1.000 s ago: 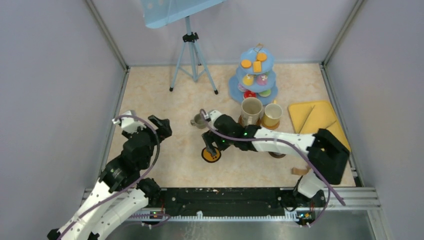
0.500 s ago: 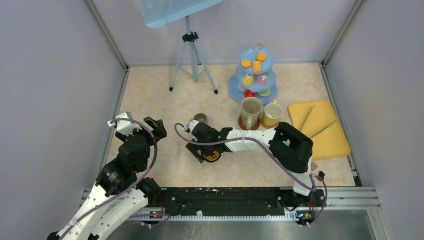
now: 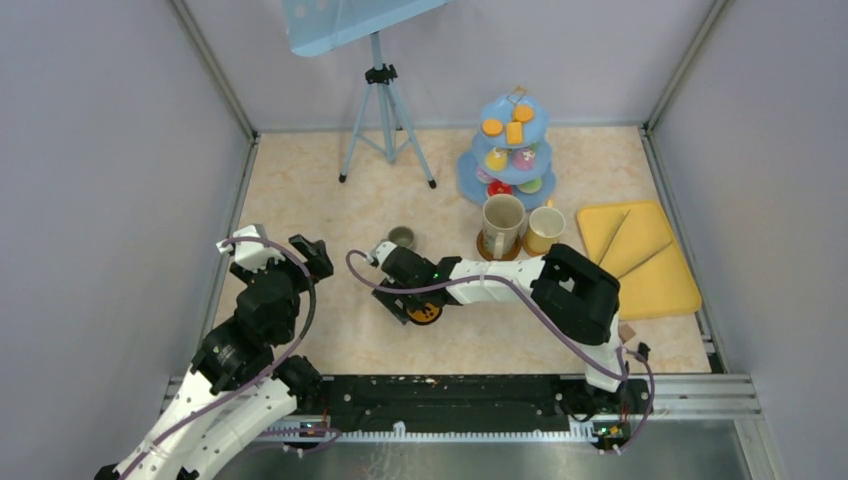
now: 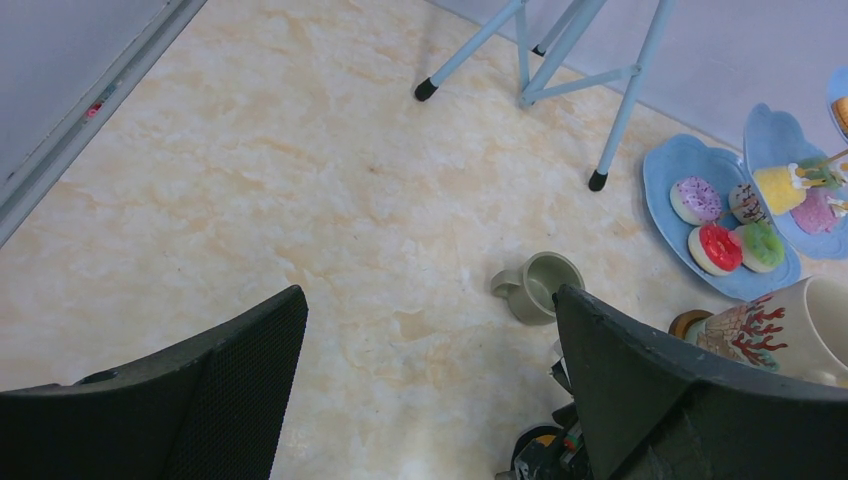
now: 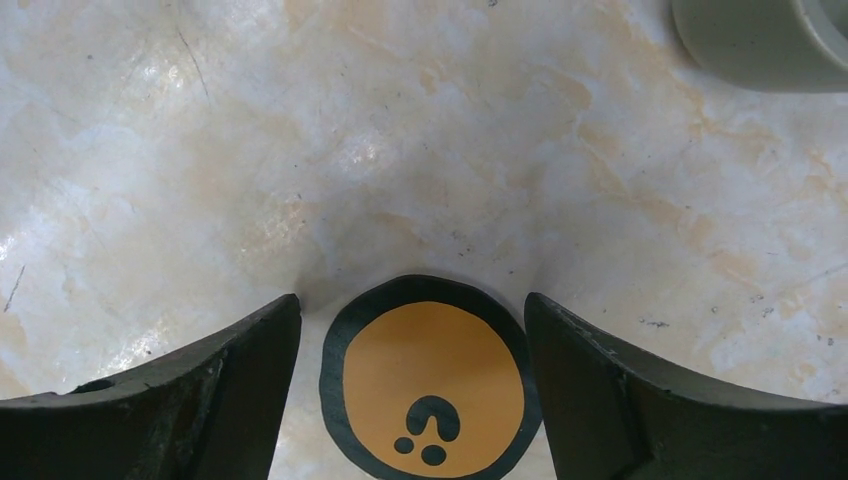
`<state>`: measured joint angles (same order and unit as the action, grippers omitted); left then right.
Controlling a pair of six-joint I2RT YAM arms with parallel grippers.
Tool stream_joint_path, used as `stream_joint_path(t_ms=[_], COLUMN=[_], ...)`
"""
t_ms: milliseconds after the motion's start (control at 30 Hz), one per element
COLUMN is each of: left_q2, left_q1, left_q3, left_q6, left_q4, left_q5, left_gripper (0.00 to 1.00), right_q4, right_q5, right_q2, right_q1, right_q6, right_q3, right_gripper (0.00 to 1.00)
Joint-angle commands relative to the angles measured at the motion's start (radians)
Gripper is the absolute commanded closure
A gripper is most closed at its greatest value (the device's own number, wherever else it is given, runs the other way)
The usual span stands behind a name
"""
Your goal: Serve the afternoon tea
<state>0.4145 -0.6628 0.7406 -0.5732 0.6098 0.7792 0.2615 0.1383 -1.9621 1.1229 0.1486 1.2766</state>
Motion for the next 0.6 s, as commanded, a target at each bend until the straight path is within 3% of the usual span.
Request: stream_joint_path(t_ms=[0, 233, 367, 567], left_q2=[-0.007, -0.006, 0.004, 0.049], left_q1=[0.002, 0.001, 0.002, 0.002], left_q3=[0.013, 0.012, -0.002, -0.014], left_q6=[0.010, 0.007, 0.000, -0.005], left_q4=[-0.025, -0.030, -0.051, -0.091], left_q5=[0.006, -0.005, -0.025, -0.073], left_gripper=[0.01, 0.01, 0.01, 0.01], right_q4=[0.027, 0.109, 0.156, 0.214], right_q5=[0.076, 0.272, 0.407, 0.396], right_q2=[-0.005, 0.102, 0.195, 0.331], right_q1=[0.001, 0.000, -0.015, -0.079], right_q6=[-0.020, -0.011, 0.078, 0.272], right_q3=[-0.029, -0.186, -0.283, -0.344], right_gripper=[0.22, 0.28, 0.29, 0.30])
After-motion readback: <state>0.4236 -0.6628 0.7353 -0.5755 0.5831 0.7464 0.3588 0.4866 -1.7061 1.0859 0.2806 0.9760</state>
